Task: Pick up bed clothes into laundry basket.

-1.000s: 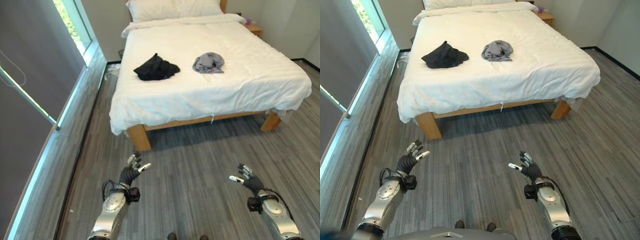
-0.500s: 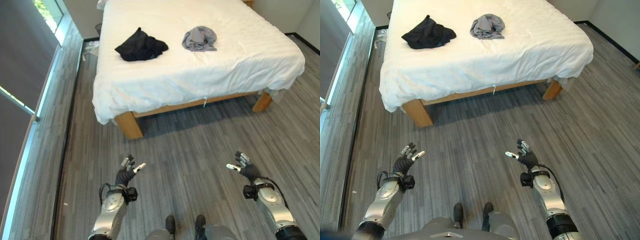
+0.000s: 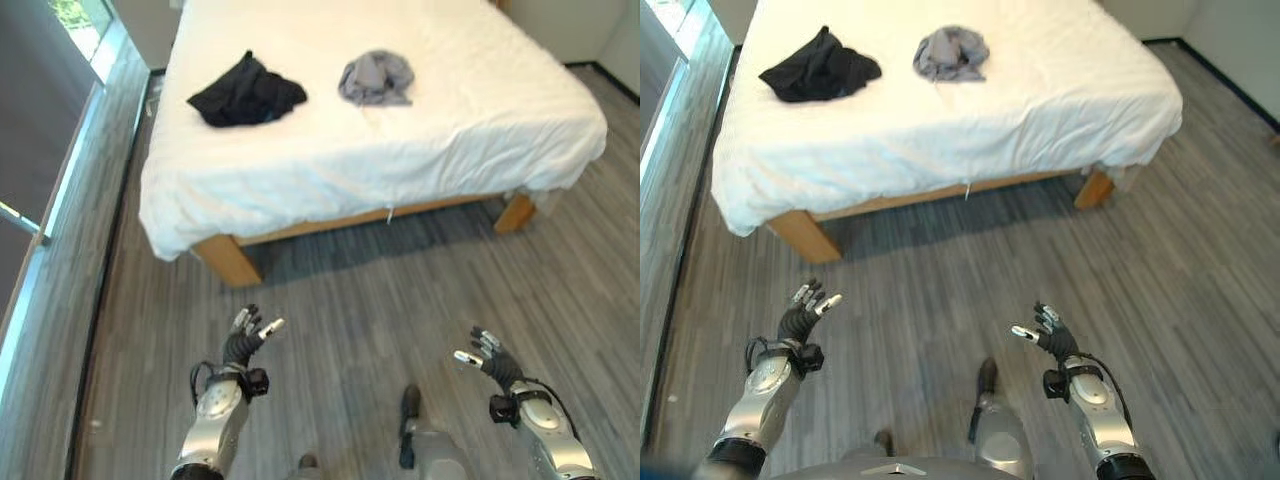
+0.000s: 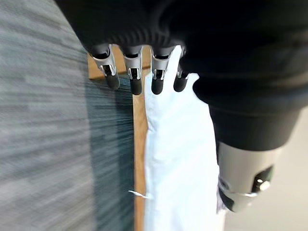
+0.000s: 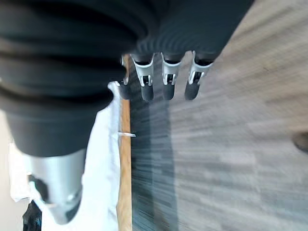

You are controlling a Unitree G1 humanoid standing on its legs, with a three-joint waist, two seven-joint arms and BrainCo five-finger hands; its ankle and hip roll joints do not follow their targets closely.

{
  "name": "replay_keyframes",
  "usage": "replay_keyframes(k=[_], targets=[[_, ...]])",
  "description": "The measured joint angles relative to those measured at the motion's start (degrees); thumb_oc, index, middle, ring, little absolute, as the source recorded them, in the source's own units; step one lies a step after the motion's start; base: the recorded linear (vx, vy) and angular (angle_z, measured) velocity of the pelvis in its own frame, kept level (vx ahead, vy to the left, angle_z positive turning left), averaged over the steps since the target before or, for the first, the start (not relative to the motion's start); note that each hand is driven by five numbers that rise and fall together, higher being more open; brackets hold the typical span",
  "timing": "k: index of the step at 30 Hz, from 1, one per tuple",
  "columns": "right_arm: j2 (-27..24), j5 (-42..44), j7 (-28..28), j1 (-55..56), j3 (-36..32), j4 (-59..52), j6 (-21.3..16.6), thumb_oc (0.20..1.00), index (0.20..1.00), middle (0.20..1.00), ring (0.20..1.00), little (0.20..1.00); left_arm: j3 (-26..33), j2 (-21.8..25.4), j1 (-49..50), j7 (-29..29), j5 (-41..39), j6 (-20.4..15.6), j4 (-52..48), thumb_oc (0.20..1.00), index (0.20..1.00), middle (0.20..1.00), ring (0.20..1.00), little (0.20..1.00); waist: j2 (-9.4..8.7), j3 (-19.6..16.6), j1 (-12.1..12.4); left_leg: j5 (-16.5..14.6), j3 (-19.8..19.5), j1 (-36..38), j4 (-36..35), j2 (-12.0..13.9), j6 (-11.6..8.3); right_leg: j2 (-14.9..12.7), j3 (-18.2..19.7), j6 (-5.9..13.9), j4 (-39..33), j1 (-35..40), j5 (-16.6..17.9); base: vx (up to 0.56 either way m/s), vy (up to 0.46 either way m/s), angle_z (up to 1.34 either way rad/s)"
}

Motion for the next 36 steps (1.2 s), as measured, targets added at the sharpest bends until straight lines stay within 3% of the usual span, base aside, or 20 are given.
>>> replay_keyframes(k=[1,2,4,6,7,9,12,14,16,17,20,21,22,24,26,28,30,34,35,36], targets=[[-0.26,1.08,-0.13,0.2,-0.89,-0.17,-0.23,1.0,1.0,1.0,1.0,1.0,0.39,-0.85,0.25,0.0,-1.63,-0.11,-1.31,1.0,1.0,1.0,1.0,1.0,-0.27,0.2,0.46,3.66,-0.03,-3.65,7.9,1.32,1.12,0.87,0.34,-2.34,-0.99,1.08,0.69,0.35,-0.26,-0.41],[-0.19,1.76,-0.61,-0.73,-0.73,0.18,-0.24,1.0,1.0,1.0,1.0,1.0,0.32,-1.15,1.33,0.11,-3.54,-0.04,-1.7,1.0,1.0,1.0,1.0,1.0,-0.3,0.19,2.18,2.82,1.2,-5.8,13.26,2.46,-0.06,2.76,0.31,-3.12,-1.39,2.79,0.79,0.34,-0.162,-0.65],[-0.97,2.88,-1.55,-0.77,-0.57,-1.57,-0.73,1.0,1.0,1.0,1.0,1.0,0.82,-1.68,1.54,0.08,-5.37,-0.09,-1.99,1.0,1.0,1.0,1.0,1.0,-0.79,0.8,4.01,0.77,6.93,-7.85,11.39,3.33,-2.31,4.75,-0.15,-3.95,-3.6,6.62,-0.9,0.58,-0.077,-0.4],[0.0,4.34,-1.83,-0.61,-1.47,-1.48,-0.98,1.0,1.0,1.0,1.0,1.0,1.13,-1.61,1.62,-0.3,-5.67,-0.12,-2.38,1.0,1.0,1.0,1.0,1.0,-1.19,1.05,4.1,0.23,12.94,-9.39,3.88,3.38,-3.01,6.11,-0.65,-2.13,-5.13,8.14,-2.74,0.38,0.046,0.11],[0.27,5.35,-1.87,-0.51,-2.0,-1.12,-0.95,1.0,1.0,1.0,1.0,1.0,1.78,-1.8,1.99,-0.56,-5.67,-0.1,-2.46,1.0,1.0,1.0,1.0,1.0,-1.29,1.14,4.54,0.31,15.26,-9.45,-3.85,2.96,-2.95,6.58,-1.14,-2.93,-5.87,9.0,-2.2,0.35,0.093,0.0],[0.15,5.6,-1.51,-0.25,-1.71,-1.29,-1.0,1.0,1.0,1.0,1.0,1.0,2.74,-2.18,3.77,-0.61,-5.64,-0.04,-2.22,1.0,1.0,1.0,1.0,1.0,-0.12,1.53,6.1,1.45,14.86,-9.21,-19.01,-1.21,-1.88,7.85,-0.91,-0.82,-6.84,10.78,-4.37,0.56,0.121,-0.15],[-0.01,5.53,-1.23,-0.13,-1.57,-0.88,-0.96,1.0,1.0,1.0,1.0,1.0,5.71,-2.79,5.23,-1.08,-5.47,-0.05,-2.21,1.0,1.0,1.0,1.0,1.0,2.36,1.68,7.25,3.52,12.79,-7.21,-37.75,-6.0,0.59,10.02,-0.97,-0.99,-7.75,14.17,-7.02,0.49,0.086,-0.05],[-0.38,5.42,-1.11,0.06,-1.59,-0.97,-0.94,1.0,1.0,1.0,1.0,1.0,7.14,-2.93,5.08,-1.23,-5.27,-0.09,-2.36,1.0,1.0,1.0,1.0,1.0,2.98,1.47,7.86,4.8,13.96,-7.88,-39.08,-6.35,1.22,10.87,-1.07,-2.43,-7.77,15.03,-7.35,0.58,0.087,-0.04],[-0.76,4.99,-0.71,0.03,-1.42,-1.06,-0.6,1.0,1.0,1.0,1.0,1.0,9.75,-3.13,5.06,-1.24,-5.19,-0.06,-2.32,1.0,1.0,1.0,1.0,1.0,2.84,1.33,7.74,5.13,23.03,-6.53,-36.23,-6.04,1.73,11.14,-1.28,-2.47,-7.74,18.09,-10.56,0.65,0.134,0.15],[-1.04,4.98,-0.44,0.26,-1.25,-1.13,-0.58,1.0,1.0,1.0,1.0,1.0,9.95,-3.04,5.39,-1.24,-5.19,-0.09,-2.55,1.0,1.0,1.0,1.0,1.0,2.66,0.64,7.85,5.44,24.05,-6.19,-35.64,-5.91,2.08,11.13,-1.24,-2.67,-7.72,18.47,-10.68,0.53,0.141,0.01],[-1.47,4.39,0.18,-1.18,-0.1,-1.11,0.15,1.0,1.0,1.0,1.0,1.0,10.69,-3.13,6.25,-1.37,-5.09,-0.1,-4.01,1.0,1.0,1.0,1.0,1.0,0.34,-1.36,9.5,7.77,23.93,-3.03,-36.22,-8.97,6.36,8.2,0.55,2.03,-4.89,20.38,-15.01,0.46,0.208,-0.26],[-1.4,3.71,0.37,-1.38,0.16,-1.4,0.3,1.0,1.0,1.0,1.0,1.0,9.99,-3.42,6.92,-1.62,-5.09,-0.13,-4.52,1.0,1.0,1.0,1.0,1.0,0.91,-2.0,9.68,7.95,24.15,0.21,-38.1,-9.84,11.93,7.06,1.85,5.07,1.83,19.71,-16.81,0.42,0.278,0.05],[-1.31,3.72,0.25,-1.56,0.95,-1.62,0.36,1.0,1.0,1.0,1.0,1.0,9.15,-3.32,6.79,-1.66,-5.09,-0.09,-4.7,1.0,1.0,1.0,1.0,1.0,0.69,-2.27,9.39,7.48,24.01,1.5,-38.17,-10.44,12.42,5.41,2.03,7.21,9.85,17.22,-18.43,0.45,0.256,0.19],[-2.32,1.43,1.6,-1.42,1.93,-3.88,0.89,1.0,1.0,1.0,1.0,1.0,6.68,-3.12,5.13,-2.06,-5.14,-0.06,-4.9,1.0,1.0,1.0,1.0,1.0,0.92,-2.07,8.74,5.39,21.12,5.93,-38.83,-12.0,13.4,0.94,2.57,6.39,38.9,6.36,-13.43,0.38,0.15,0.78],[-4.24,-2.2,2.55,-1.37,2.24,-7.15,0.75,1.0,1.0,1.0,1.0,1.0,3.81,-1.88,3.77,-2.68,-5.18,-0.45,-7.03,1.0,1.0,1.0,1.0,1.0,0.77,-2.05,5.24,2.1,14.26,9.89,-39.27,-14.11,14.7,-4.85,4.55,7.51,50.26,-2.52,-15.6,0.56,0.036,1.39],[-5.35,-3.98,2.57,-2.82,1.32,-8.49,0.36,1.0,1.0,1.0,1.0,1.0,3.44,-0.49,2.17,-3.86,-5.08,-0.18,-7.85,1.0,1.0,1.0,1.0,1.0,1.98,-1.47,3.8,2.68,11.16,12.1,-40.11,-14.39,13.96,-7.6,5.26,7.9,41.08,-6.87,-15.28,0.5,-0.126,1.36],[-9.52,-5.42,2.51,-3.55,0.43,-8.43,0.37,1.0,1.0,1.0,1.0,1.0,2.81,0.3,0.89,-4.58,-5.16,-0.25,-8.09,1.0,1.0,1.0,1.0,1.0,3.19,-1.11,2.43,1.74,5.17,14.72,-40.83,-14.42,13.89,-7.99,7.51,9.43,23.38,-6.45,-12.75,0.49,-0.136,1.49],[-19.07,-5.98,1.53,-2.39,-9.51,-7.75,0.12,1.0,1.0,1.0,1.0,1.0,-0.71,2.68,0.15,-5.71,-4.7,-0.17,-7.22,1.0,1.0,1.0,1.0,1.0,2.84,-0.98,0.62,1.11,-5.65,17.03,-40.77,-15.27,13.31,-4.99,21.26,11.4,-1.26,-1.87,-2.16,0.37,-0.158,1.65],[-24.57,-6.44,1.36,-0.68,-13.0,-7.32,0.45,1.0,1.0,1.0,1.0,1.0,-1.65,3.26,0.5,-6.52,-4.61,-0.16,-7.47,1.0,1.0,1.0,1.0,1.0,2.07,-0.95,0.31,0.67,-8.04,18.54,-41.3,-15.98,12.52,-5.3,20.39,10.67,-3.04,0.16,1.15,0.17,-0.122,1.82],[-28.29,-6.98,1.01,0.28,-15.96,-6.8,0.61,1.0,1.0,1.0,1.0,1.0,-2.06,4.82,1.86,-7.32,-4.63,-0.19,-8.86,1.0,1.0,1.0,1.0,1.0,-1.15,-1.71,0.68,-0.91,-8.19,20.14,-41.53,-17.44,9.97,-6.09,19.51,9.49,-2.23,1.19,6.88,0.19,-0.171,1.09]])
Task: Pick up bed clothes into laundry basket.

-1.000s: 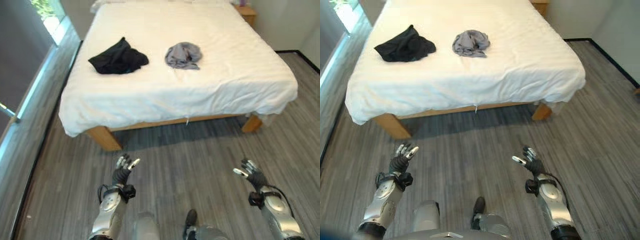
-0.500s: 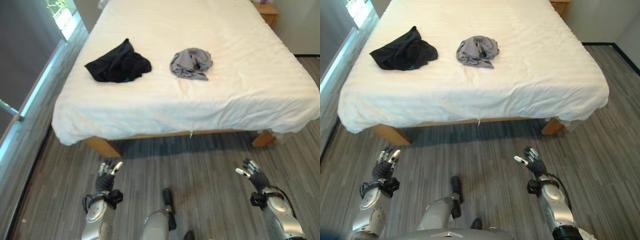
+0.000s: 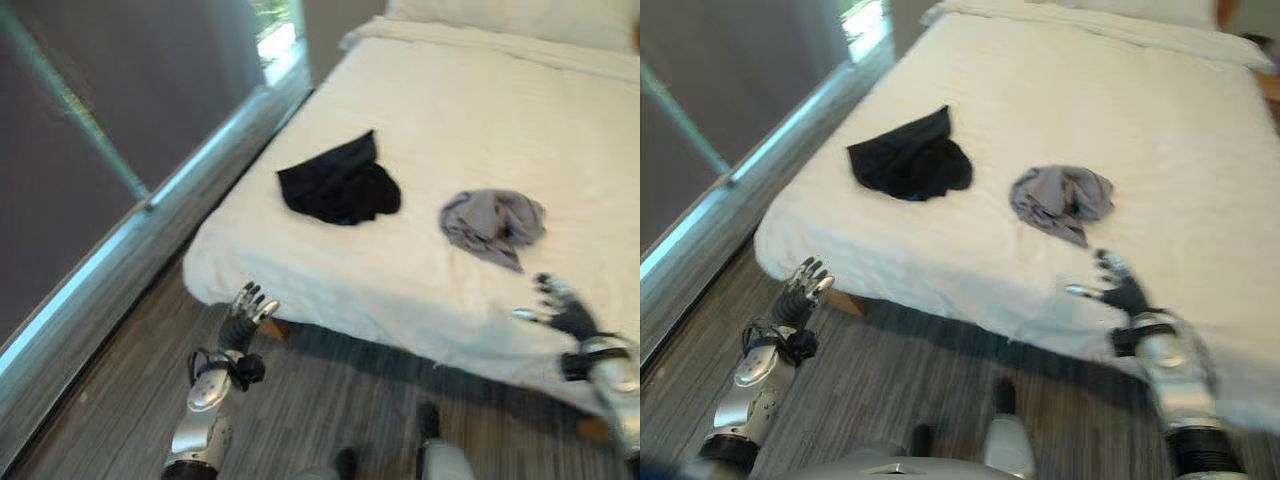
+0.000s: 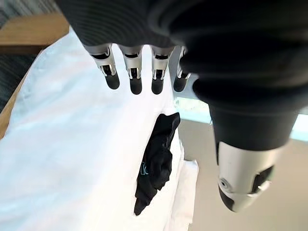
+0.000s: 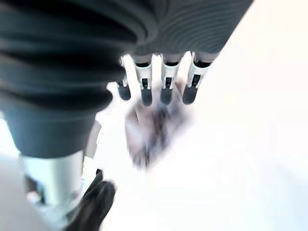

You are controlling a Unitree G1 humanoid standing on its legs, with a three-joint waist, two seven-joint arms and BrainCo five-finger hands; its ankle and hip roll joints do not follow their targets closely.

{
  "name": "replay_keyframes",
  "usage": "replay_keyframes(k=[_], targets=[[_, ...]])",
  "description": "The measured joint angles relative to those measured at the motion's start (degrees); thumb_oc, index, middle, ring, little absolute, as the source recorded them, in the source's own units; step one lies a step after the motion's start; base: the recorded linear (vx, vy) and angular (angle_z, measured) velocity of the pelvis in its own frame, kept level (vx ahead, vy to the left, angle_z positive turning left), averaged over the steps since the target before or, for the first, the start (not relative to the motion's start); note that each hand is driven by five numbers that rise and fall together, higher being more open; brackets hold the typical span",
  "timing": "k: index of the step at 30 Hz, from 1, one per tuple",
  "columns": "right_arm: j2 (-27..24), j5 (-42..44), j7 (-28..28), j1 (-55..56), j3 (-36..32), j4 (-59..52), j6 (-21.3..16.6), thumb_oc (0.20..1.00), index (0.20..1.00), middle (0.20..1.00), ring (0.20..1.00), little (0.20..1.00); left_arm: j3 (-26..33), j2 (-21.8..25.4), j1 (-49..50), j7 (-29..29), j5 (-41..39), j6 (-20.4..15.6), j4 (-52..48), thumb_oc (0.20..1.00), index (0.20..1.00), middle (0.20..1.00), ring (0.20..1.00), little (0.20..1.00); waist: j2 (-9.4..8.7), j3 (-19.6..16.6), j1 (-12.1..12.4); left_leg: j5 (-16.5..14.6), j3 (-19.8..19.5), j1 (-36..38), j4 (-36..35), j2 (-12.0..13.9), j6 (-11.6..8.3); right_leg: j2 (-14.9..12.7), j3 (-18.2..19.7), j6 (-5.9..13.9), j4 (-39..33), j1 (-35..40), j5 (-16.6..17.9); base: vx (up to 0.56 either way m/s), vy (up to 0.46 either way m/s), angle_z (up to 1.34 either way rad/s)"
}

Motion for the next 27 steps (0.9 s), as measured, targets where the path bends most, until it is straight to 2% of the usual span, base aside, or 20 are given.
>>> replay_keyframes(k=[1,3,4,6,8,10,12,13,15,17,18,20,21,25,27], targets=[[-2.47,-1.03,-0.27,-3.9,-1.28,3.2,-0.35,1.0,1.0,1.0,1.0,1.0,1.08,-1.5,2.83,-0.34,-0.12,0.08,0.48,1.0,1.0,1.0,1.0,1.0,0.7,-0.25,1.59,-1.25,0.97,0.51,0.31,1.95,-2.11,1.49,-0.56,-2.16,-0.78,1.18,-0.4,0.15,-0.157,0.35],[-9.49,-2.24,-1.0,-11.04,0.51,9.7,-0.7,1.0,1.0,1.0,1.0,1.0,-0.26,-1.43,4.93,-1.46,-0.55,0.11,1.01,1.0,1.0,1.0,1.0,1.0,1.76,-0.99,1.88,-2.2,1.43,0.04,0.07,4.3,-3.99,3.56,-2.03,-3.37,-5.49,3.34,0.1,0.1,-0.124,0.11],[-10.97,-3.07,-1.13,-13.6,1.43,11.35,-0.5,1.0,1.0,1.0,1.0,1.0,-0.52,-1.44,5.02,-1.51,-0.79,0.13,1.05,1.0,1.0,1.0,1.0,1.0,2.19,-1.07,2.2,-2.08,1.53,-0.45,0.11,4.75,-4.33,4.12,-2.26,-3.98,-5.56,3.01,0.6,0.06,-0.113,0.14],[-14.68,-5.44,-1.14,-21.29,7.31,13.54,-0.32,1.0,1.0,1.0,1.0,1.0,-1.13,-1.59,6.07,-1.95,-1.25,0.12,1.15,1.0,1.0,1.0,1.0,1.0,2.09,-1.06,2.18,-2.28,1.68,-1.56,0.48,6.58,-5.38,5.79,-3.16,-3.97,-5.59,2.63,0.48,0.05,-0.103,0.05],[-16.49,-7.68,-1.21,-27.67,13.22,15.53,-0.6,1.0,1.0,1.0,1.0,1.0,-2.34,-1.6,6.07,-2.56,-2.09,0.13,1.56,1.0,1.0,1.0,1.0,1.0,1.95,-0.99,2.64,-2.25,1.72,-1.81,0.33,7.25,-6.04,6.46,-3.71,-4.03,-5.72,2.56,-0.21,0.03,-0.07,0.04],[-16.41,-8.4,-2.58,-33.22,16.74,19.61,-1.38,1.0,1.0,1.0,1.0,1.0,-4.44,-1.57,5.97,-2.95,-3.35,0.04,1.52,1.0,1.0,1.0,1.0,1.0,1.86,-1.02,3.26,-2.19,1.37,-2.55,0.36,7.58,-6.33,6.73,-3.87,-4.03,-5.89,2.02,-0.22,0.01,-0.082,0.07],[-16.5,-10.05,-3.48,-39.63,23.74,22.87,-1.42,1.0,1.0,1.0,1.0,1.0,-5.68,-1.18,5.8,-3.29,-3.35,0.19,1.5,1.0,1.0,1.0,1.0,1.0,1.7,-1.07,3.14,-1.82,1.0,-4.28,0.4,7.24,-6.47,6.35,-4.17,-4.31,-5.77,0.45,-0.39,-0.03,-0.038,0.1],[-16.18,-10.65,-3.46,-40.05,24.47,23.05,-1.77,1.0,1.0,1.0,1.0,1.0,-5.73,-1.17,5.82,-3.34,-3.36,0.17,1.46,1.0,1.0,1.0,1.0,1.0,1.92,-0.97,4.0,-1.29,0.84,-5.07,0.34,7.28,-6.33,6.15,-4.36,-4.29,-5.78,-0.05,-0.3,-0.08,-0.057,0.04],[-15.64,-14.36,-3.39,-51.19,37.35,30.89,-1.58,1.0,1.0,1.0,1.0,1.0,-6.86,0.63,6.29,-3.4,-3.43,0.15,1.37,1.0,1.0,1.0,1.0,1.0,1.84,-1.22,4.01,-1.2,0.94,-7.78,1.03,6.97,-6.51,5.51,-5.33,-4.14,-5.81,-2.65,0.07,-0.08,-0.044,-0.02],[-15.13,-15.84,-3.5,-54.13,39.32,34.46,-1.57,1.0,1.0,1.0,1.0,1.0,-7.16,1.01,6.18,-3.41,-3.48,0.1,1.26,1.0,1.0,1.0,1.0,1.0,2.06,-1.17,4.18,-0.19,0.52,-9.91,1.25,6.66,-6.44,5.1,-5.61,-4.12,-5.71,-4.55,0.13,-0.1,-0.009,0.26],[-14.67,-17.17,-3.5,-56.84,42.07,37.49,-1.49,1.0,1.0,1.0,1.0,1.0,-7.22,1.39,6.55,-3.37,-4.38,0.1,1.19,1.0,1.0,1.0,1.0,1.0,2.41,-0.95,5.37,0.57,0.5,-11.3,1.22,6.32,-6.95,4.69,-5.5,-4.07,-5.75,-5.54,0.96,-0.09,-0.002,0.17],[-13.51,-19.56,-4.02,-64.42,47.53,44.31,-1.12,1.0,1.0,1.0,1.0,1.0,-7.34,3.23,7.47,-3.31,-5.73,0.04,0.75,1.0,1.0,1.0,1.0,1.0,3.01,-0.5,5.55,0.69,0.56,-14.53,1.44,5.64,-6.76,4.13,-5.32,-4.0,-5.83,-9.04,1.31,-0.08,-0.01,0.07],[-13.6,-19.63,-4.68,-65.45,47.41,44.27,-0.64,1.0,1.0,1.0,1.0,1.0,-7.1,3.59,7.6,-3.22,-5.88,0.06,0.75,1.0,1.0,1.0,1.0,1.0,4.06,0.16,5.8,1.85,0.33,-16.09,1.31,5.46,-6.66,3.9,-5.23,-3.7,-5.66,-10.2,1.66,-0.09,-0.006,0.2],[-13.12,-19.37,-7.03,-70.15,47.97,49.62,-0.24,1.0,1.0,1.0,1.0,1.0,-6.96,3.85,7.6,-2.18,-7.83,-0.19,0.07,1.0,1.0,1.0,1.0,1.0,7.07,2.55,6.11,3.33,-0.69,-21.62,1.32,4.28,-6.85,3.12,-4.97,-3.39,-5.61,-15.49,2.62,-0.04,-0.024,0.16],[-12.8,-18.96,-7.28,-70.23,48.03,52.28,-0.27,1.0,1.0,1.0,1.0,1.0,-7.04,3.74,7.38,-1.75,-7.84,-0.31,-0.75,1.0,1.0,1.0,1.0,1.0,7.57,3.51,6.73,3.55,-0.5,-23.33,1.37,4.05,-6.97,3.09,-4.26,-3.37,-5.6,-17.27,3.81,-0.01,-0.006,0.02]])
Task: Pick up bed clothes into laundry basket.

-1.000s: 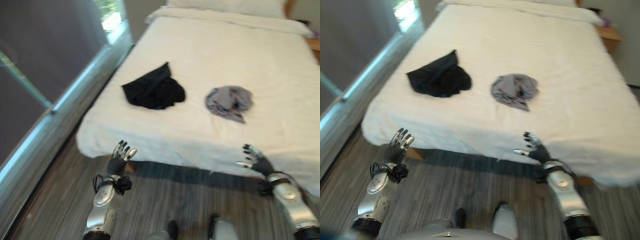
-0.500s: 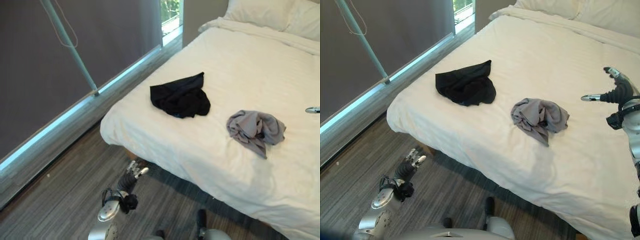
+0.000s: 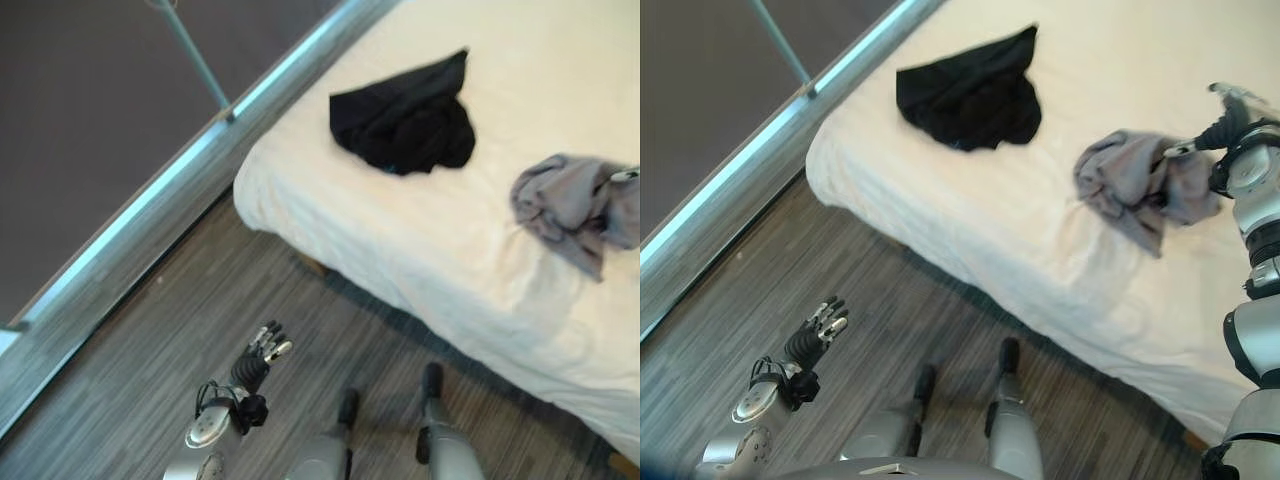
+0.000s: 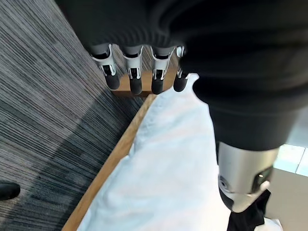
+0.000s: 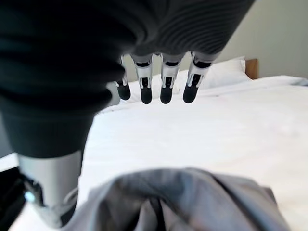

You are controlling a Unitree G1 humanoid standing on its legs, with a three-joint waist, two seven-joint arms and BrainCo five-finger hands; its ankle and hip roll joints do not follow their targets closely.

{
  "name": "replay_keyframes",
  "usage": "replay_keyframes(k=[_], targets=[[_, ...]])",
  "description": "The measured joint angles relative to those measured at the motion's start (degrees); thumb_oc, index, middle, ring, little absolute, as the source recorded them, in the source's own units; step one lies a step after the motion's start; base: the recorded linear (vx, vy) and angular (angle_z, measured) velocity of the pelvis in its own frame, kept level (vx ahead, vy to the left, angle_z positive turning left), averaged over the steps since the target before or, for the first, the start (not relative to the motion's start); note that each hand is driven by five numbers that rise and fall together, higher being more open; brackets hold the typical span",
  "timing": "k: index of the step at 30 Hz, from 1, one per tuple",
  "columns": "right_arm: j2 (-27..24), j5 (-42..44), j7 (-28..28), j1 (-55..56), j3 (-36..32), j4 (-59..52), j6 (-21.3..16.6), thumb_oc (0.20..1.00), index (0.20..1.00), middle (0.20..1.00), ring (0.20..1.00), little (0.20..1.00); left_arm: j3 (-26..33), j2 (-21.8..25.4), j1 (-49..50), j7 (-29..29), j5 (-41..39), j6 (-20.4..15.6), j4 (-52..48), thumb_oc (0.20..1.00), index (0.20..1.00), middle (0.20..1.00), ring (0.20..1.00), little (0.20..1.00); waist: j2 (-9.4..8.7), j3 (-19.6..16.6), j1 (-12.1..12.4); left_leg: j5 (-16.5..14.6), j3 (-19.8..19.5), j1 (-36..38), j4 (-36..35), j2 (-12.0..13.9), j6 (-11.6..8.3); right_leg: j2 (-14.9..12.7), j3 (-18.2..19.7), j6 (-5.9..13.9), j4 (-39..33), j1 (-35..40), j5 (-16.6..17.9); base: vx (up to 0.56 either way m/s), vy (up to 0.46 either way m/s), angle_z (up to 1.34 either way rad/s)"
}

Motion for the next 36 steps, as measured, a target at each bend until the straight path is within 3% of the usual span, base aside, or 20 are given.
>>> replay_keyframes(k=[7,9,10,16,19,22,26,31,33,34,36], targets=[[2.4,1.72,-2.88,0.9,-4.93,3.39,-0.58,1.0,1.0,1.0,1.0,1.0,-3.27,-4.15,-5.34,0.92,-0.04,-1.21,-0.42,1.0,1.0,1.0,1.0,1.0,1.47,5.95,-0.21,0.28,0.41,-3.49,-0.09,0.19,-0.58,0.65,0.63,-1.18,0.03,-3.82,1.52,0.01,-0.025,-0.04],[2.32,1.6,-2.85,1.09,-5.81,3.23,-0.92,1.0,1.0,1.0,1.0,1.0,-3.96,-4.98,-6.84,0.82,-0.04,-1.27,-0.48,1.0,1.0,1.0,1.0,1.0,1.59,6.1,-0.44,0.15,0.47,-3.3,-0.12,0.31,-0.75,0.76,0.58,-1.43,0.03,-3.71,1.71,0.06,-0.017,-0.01],[2.12,1.51,-2.72,2.99,-6.38,2.33,-1.64,0.2,0.2,0.2,0.2,0.2,-4.01,-5.08,-7.64,0.77,-0.03,-1.6,-0.66,1.0,1.0,1.0,1.0,1.0,1.58,6.1,-1.01,0.09,0.37,-3.22,-0.2,0.47,-0.84,0.85,0.53,-1.07,0.02,-3.55,1.32,0.04,-0.011,0.05],[1.1,1.84,-3.57,12.89,-16.06,-5.3,-2.8,0.2,0.2,0.2,0.2,0.2,-1.51,-4.97,-9.06,1.73,-0.05,-2.24,-0.64,1.0,1.0,1.0,1.0,1.0,1.6,6.18,-1.69,0.08,0.1,-0.49,-1.22,0.72,-0.85,1.0,0.4,-0.91,0.02,-1.18,0.25,0.06,0.002,0.02],[-0.16,2.9,-4.73,22.49,-23.72,-14.77,-2.8,0.2,0.2,0.2,0.2,0.2,0.42,-4.98,-8.96,3.21,-0.04,-2.39,-0.64,1.0,1.0,1.0,1.0,1.0,1.47,6.27,-1.98,0.09,0.06,-0.19,-1.27,0.7,-0.84,0.96,0.39,-0.87,0.02,-0.82,0.17,0.0,0.0,0.0],[-0.27,2.41,-4.79,39.0,-36.8,-30.33,-2.58,0.2,0.2,0.2,0.2,0.2,2.64,-5.06,-9.32,5.09,0.24,-2.6,-0.48,1.0,1.0,1.0,1.0,1.0,1.27,6.5,-2.95,0.08,-0.16,0.04,-1.13,0.94,-0.85,0.97,-0.02,-0.9,0.02,-0.35,0.13,0.02,-0.019,0.04],[1.24,2.26,-4.91,49.54,-42.69,-32.67,-2.68,0.2,0.2,0.2,0.2,0.2,6.74,-4.54,-10.38,7.62,0.71,-3.27,-0.5,1.0,1.0,1.0,1.0,1.0,0.98,6.72,-4.97,0.03,-0.87,1.99,-1.21,1.23,-0.89,0.97,-0.87,-0.9,0.02,2.17,-0.51,0.04,-0.091,0.11],[9.79,3.27,-3.77,60.53,-48.39,-35.96,-2.34,0.2,0.2,0.2,0.2,0.2,13.03,4.9,-15.52,9.49,6.02,-3.02,-2.62,1.0,1.0,1.0,1.0,1.0,0.18,6.85,-8.13,-1.86,-1.31,6.58,-0.57,3.24,-1.46,2.93,-0.71,-1.77,0.86,6.79,-2.35,0.06,-0.184,0.0],[14.3,5.0,-2.71,62.27,-49.4,-36.38,-2.36,0.2,0.2,0.2,0.2,0.2,13.93,5.58,-19.63,9.61,8.4,-2.9,-2.37,1.0,1.0,1.0,1.0,1.0,-0.95,7.74,-8.47,-4.08,-0.17,6.18,8.08,3.58,-2.88,4.46,0.45,-4.02,4.37,8.93,-5.17,-0.01,-0.252,0.02],[17.63,5.11,-1.79,63.83,-49.54,-38.01,-1.74,0.2,0.2,0.2,0.2,0.2,13.78,6.32,-22.9,9.46,9.83,-2.61,-2.4,1.0,1.0,1.0,1.0,1.0,-3.05,8.83,-8.34,-5.34,1.61,3.25,19.27,2.76,-4.61,4.06,1.27,-5.75,10.27,8.64,-9.46,-0.03,-0.109,0.25],[19.74,5.56,-0.1,67.1,-48.35,-39.97,-1.81,0.2,0.2,0.2,0.2,0.2,12.36,6.99,-25.38,9.39,12.0,-2.04,-2.41,1.0,1.0,1.0,1.0,1.0,-5.41,9.09,-8.3,-3.14,2.38,1.31,30.68,2.07,-4.99,4.73,3.33,-6.13,10.91,12.51,-11.1,0.09,0.003,0.03]])
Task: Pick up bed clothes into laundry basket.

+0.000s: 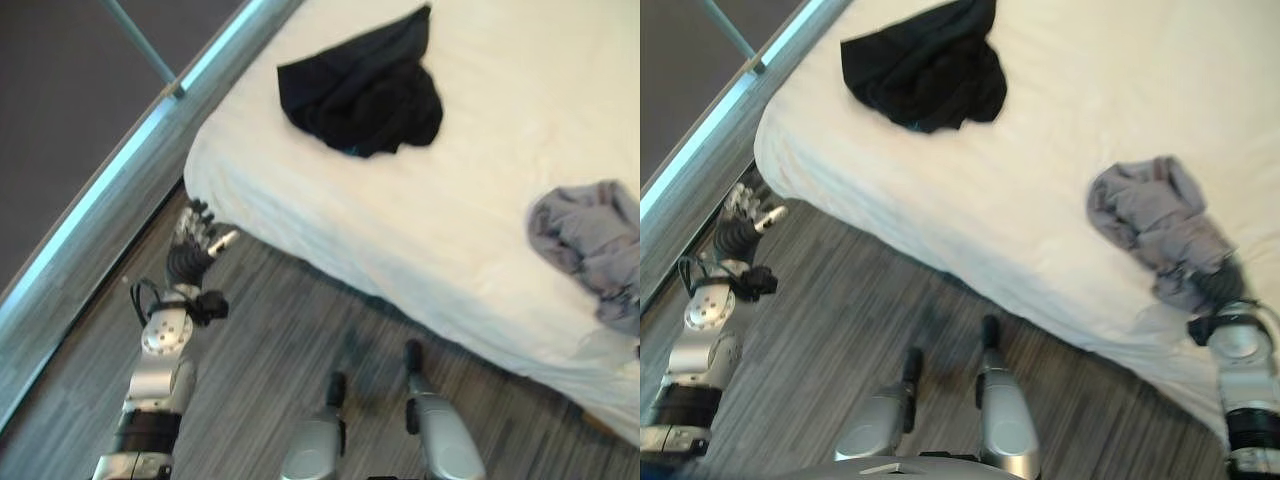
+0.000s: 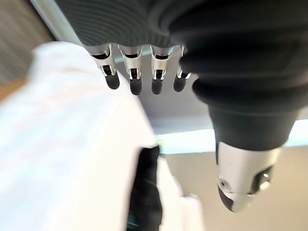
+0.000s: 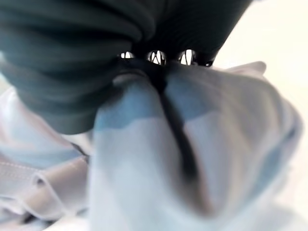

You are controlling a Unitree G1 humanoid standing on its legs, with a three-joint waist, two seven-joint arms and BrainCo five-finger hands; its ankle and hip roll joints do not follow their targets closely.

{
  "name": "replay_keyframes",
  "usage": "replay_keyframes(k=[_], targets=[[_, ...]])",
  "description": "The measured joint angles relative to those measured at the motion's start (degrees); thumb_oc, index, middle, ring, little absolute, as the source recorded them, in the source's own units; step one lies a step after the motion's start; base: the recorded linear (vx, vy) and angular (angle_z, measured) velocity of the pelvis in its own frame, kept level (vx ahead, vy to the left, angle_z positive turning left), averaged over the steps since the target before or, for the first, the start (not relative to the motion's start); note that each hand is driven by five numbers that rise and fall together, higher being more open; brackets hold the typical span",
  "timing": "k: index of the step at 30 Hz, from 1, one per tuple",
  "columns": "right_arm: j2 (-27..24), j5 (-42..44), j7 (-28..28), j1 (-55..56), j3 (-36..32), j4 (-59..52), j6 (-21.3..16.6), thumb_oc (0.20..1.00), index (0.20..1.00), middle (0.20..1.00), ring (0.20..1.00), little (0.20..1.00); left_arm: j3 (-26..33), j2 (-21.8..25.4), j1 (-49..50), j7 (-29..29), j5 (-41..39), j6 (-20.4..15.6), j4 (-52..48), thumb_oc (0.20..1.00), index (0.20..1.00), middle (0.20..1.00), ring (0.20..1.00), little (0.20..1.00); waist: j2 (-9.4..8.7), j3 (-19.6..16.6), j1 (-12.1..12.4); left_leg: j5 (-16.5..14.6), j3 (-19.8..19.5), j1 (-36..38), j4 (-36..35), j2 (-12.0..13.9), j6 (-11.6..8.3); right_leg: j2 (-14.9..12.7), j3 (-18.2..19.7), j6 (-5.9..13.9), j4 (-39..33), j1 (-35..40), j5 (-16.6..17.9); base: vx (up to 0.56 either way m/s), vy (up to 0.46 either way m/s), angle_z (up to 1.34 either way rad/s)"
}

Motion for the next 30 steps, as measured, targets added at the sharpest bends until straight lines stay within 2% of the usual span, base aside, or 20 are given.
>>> replay_keyframes(k=[1,2,3,4,5,6,7,8,9,10,11,12,13,15,17,21,23,25,29,30], targets=[[1.35,0.89,0.07,-0.33,0.07,0.09,0.36,0.2,0.2,0.2,0.2,0.2,-0.46,0.24,-0.39,0.28,1.53,0.22,0.11,1.0,1.0,1.0,1.0,1.0,-1.07,-0.09,0.64,0.2,-0.46,-1.52,2.3,-0.09,0.69,0.28,1.47,-0.31,-0.29,0.69,0.03,0.22,0.073,-0.46],[1.98,1.45,0.03,-0.76,0.47,-0.29,0.31,0.2,0.2,0.2,0.2,0.2,-0.93,0.32,-0.6,0.45,2.72,0.25,0.15,1.0,1.0,1.0,1.0,1.0,-1.2,-0.29,0.54,0.12,-0.54,-2.7,1.05,-0.91,0.75,0.59,3.16,0.0,-2.33,1.48,-0.3,0.22,0.066,-0.78],[2.98,2.0,0.0,-1.17,0.51,-0.42,0.16,0.2,0.2,0.2,0.2,0.2,-2.17,0.11,-1.34,0.63,3.1,0.39,0.64,1.0,1.0,1.0,1.0,1.0,-1.4,-0.64,0.82,0.44,-0.7,-1.86,-6.55,-2.15,1.24,0.75,5.48,1.98,-6.18,1.84,-1.59,0.18,0.051,-0.96],[2.57,2.63,0.21,-2.42,0.5,-0.61,0.11,0.2,0.2,0.2,0.2,0.2,-2.53,-0.91,-1.58,0.62,4.46,0.5,0.71,1.0,1.0,1.0,1.0,1.0,2.48,-1.05,1.99,0.53,-1.19,-2.38,-13.83,2.53,2.13,5.19,5.48,0.41,1.12,-0.25,-2.52,0.22,0.06,-1.09],[2.09,3.17,0.28,-2.18,0.34,-1.96,0.22,0.2,0.2,0.2,0.2,0.2,-3.06,-0.78,-2.59,0.52,4.99,0.35,0.27,1.0,1.0,1.0,1.0,1.0,4.84,-1.26,2.17,-0.4,-1.36,-2.3,-17.08,6.39,2.44,8.84,3.18,-2.6,17.48,-3.55,-7.29,0.28,0.088,-0.78],[2.95,3.63,0.22,-1.94,0.27,-2.0,-0.15,0.2,0.2,0.2,0.2,0.2,-4.51,0.07,-4.55,0.8,6.09,0.02,1.49,1.0,1.0,1.0,1.0,1.0,4.61,-0.93,1.33,-0.18,-4.25,-0.82,-21.33,6.55,1.89,9.45,6.28,-4.76,17.08,-0.49,-15.0,0.25,0.119,-0.51],[3.67,4.02,0.17,-2.46,0.22,-2.28,0.19,0.2,0.2,0.2,0.2,0.2,-6.63,0.09,-6.76,1.01,7.23,1.19,3.86,1.0,1.0,1.0,1.0,1.0,3.85,-0.9,0.42,1.26,-4.94,-0.49,-24.15,4.65,2.61,9.33,7.82,-4.17,16.49,0.18,-14.04,0.22,0.161,-0.62],[3.48,4.0,0.48,-3.05,0.53,-2.64,0.28,0.2,0.2,0.2,0.2,0.2,-7.27,0.41,-7.05,1.28,7.52,1.72,4.09,1.0,1.0,1.0,1.0,1.0,3.21,-1.12,1.14,2.25,-4.21,-0.61,-25.18,2.85,3.96,8.87,11.08,-3.62,14.68,1.11,-12.38,0.15,0.139,-0.96],[3.14,3.99,0.51,-3.1,0.46,-3.07,0.19,0.2,0.2,0.2,0.2,0.2,-7.6,0.75,-7.4,1.39,8.44,1.73,4.17,1.0,1.0,1.0,1.0,1.0,2.94,-1.34,1.54,2.45,-3.33,0.26,-25.28,1.96,4.16,8.62,12.72,-3.28,13.27,1.57,-11.9,0.16,0.24,-1.18],[2.18,3.99,0.52,-2.54,0.64,-3.37,0.1,0.2,0.2,0.2,0.2,0.2,-7.85,0.83,-8.04,1.56,9.44,1.65,4.21,1.0,1.0,1.0,1.0,1.0,4.0,-1.96,1.35,3.93,-1.34,0.22,-24.67,1.3,4.11,8.45,13.09,-2.18,11.2,3.24,-10.42,0.14,0.259,-0.76],[1.73,3.99,0.63,-1.22,0.59,-3.77,0.68,0.2,0.2,0.2,0.2,0.2,-8.85,1.04,-10.16,2.36,10.38,1.39,5.04,1.0,1.0,1.0,1.0,1.0,4.47,-2.69,-0.69,4.63,-0.88,1.42,-25.6,1.02,4.85,8.41,13.98,-0.97,8.93,5.18,-9.99,0.18,0.335,-0.61],[1.89,4.03,0.64,-0.04,0.58,-3.53,0.85,0.2,0.2,0.2,0.2,0.2,-9.6,1.59,-11.49,2.41,11.2,1.3,5.89,1.0,1.0,1.0,1.0,1.0,4.07,-3.49,-1.42,4.64,-0.82,2.37,-26.5,1.02,4.87,8.86,15.81,-0.67,8.81,5.01,-10.41,0.13,0.23,-0.62],[2.16,4.08,0.7,1.36,0.58,-3.52,1.41,0.2,0.2,0.2,0.2,0.2,-9.9,2.12,-14.11,2.7,11.63,1.27,7.45,1.0,1.0,1.0,1.0,1.0,4.2,-5.2,-1.65,6.5,0.99,2.15,-26.89,1.42,5.17,9.21,17.56,-0.24,9.1,3.43,-11.21,0.09,0.222,-0.95],[2.5,4.08,1.17,2.54,1.9,-3.51,2.15,0.2,0.2,0.2,0.2,0.2,-10.63,3.88,-19.09,4.09,14.05,2.55,9.57,1.0,1.0,1.0,1.0,1.0,2.34,-5.82,-2.22,7.39,5.82,1.82,-27.86,0.92,6.26,7.83,20.1,0.65,8.75,1.73,-11.77,0.02,0.201,-0.93],[2.82,4.08,1.51,2.85,3.04,-3.56,3.01,0.2,0.2,0.2,0.2,0.2,-11.55,5.8,-25.62,5.37,17.81,3.59,12.54,1.0,1.0,1.0,1.0,1.0,1.33,-6.53,-3.85,9.19,8.79,1.12,-30.52,0.14,8.25,4.98,18.44,3.54,6.04,0.02,-9.5,-0.01,0.171,-0.59],[3.5,4.1,1.49,1.3,6.62,-3.58,3.75,0.2,0.2,0.2,0.2,0.2,-19.99,8.36,-39.85,9.0,22.93,7.65,24.67,1.0,1.0,1.0,1.0,1.0,1.09,-6.71,-6.28,9.86,10.19,0.14,-31.97,-0.91,9.11,2.13,18.59,6.02,-4.13,2.37,-4.71,-0.03,0.104,-0.19],[3.68,4.15,0.95,-0.15,10.2,-3.48,3.79,0.2,0.2,0.2,0.2,0.2,-28.16,8.77,-49.9,10.71,27.08,9.23,34.52,1.0,1.0,1.0,1.0,1.0,0.69,-6.91,-7.63,9.71,10.24,-1.06,-32.02,-1.04,8.94,1.59,18.47,5.94,-7.22,2.6,-2.76,-0.06,0.083,0.0],[3.79,4.25,0.67,-3.1,13.98,-3.54,3.53,0.2,0.2,0.2,0.2,0.2,-33.03,8.86,-58.63,12.0,29.34,10.02,44.39,1.0,1.0,1.0,1.0,1.0,0.4,-6.89,-8.94,9.88,10.14,-2.76,-32.01,-0.79,8.83,1.87,18.37,5.88,-8.2,1.27,-1.47,-0.02,0.047,-0.02],[3.77,4.55,-0.13,-4.85,15.74,-3.74,2.38,0.2,0.2,0.2,0.2,0.2,-35.87,9.42,-63.75,13.61,31.57,10.52,50.85,1.0,1.0,1.0,1.0,1.0,-0.35,-6.76,-9.91,9.45,10.91,-3.27,-32.02,-0.04,8.18,2.75,18.95,5.7,-8.47,0.46,-1.03,0.0,0.041,-0.15],[3.79,4.93,-0.23,-5.03,16.6,-4.01,2.0,0.2,0.2,0.2,0.2,0.2,-38.01,9.88,-67.04,14.0,33.18,10.87,55.22,1.0,1.0,1.0,1.0,1.0,-1.28,-6.76,-9.75,9.41,11.41,-3.82,-32.01,0.44,8.13,3.02,19.29,5.46,-8.34,-0.42,-0.83,0.01,0.013,-0.17]])
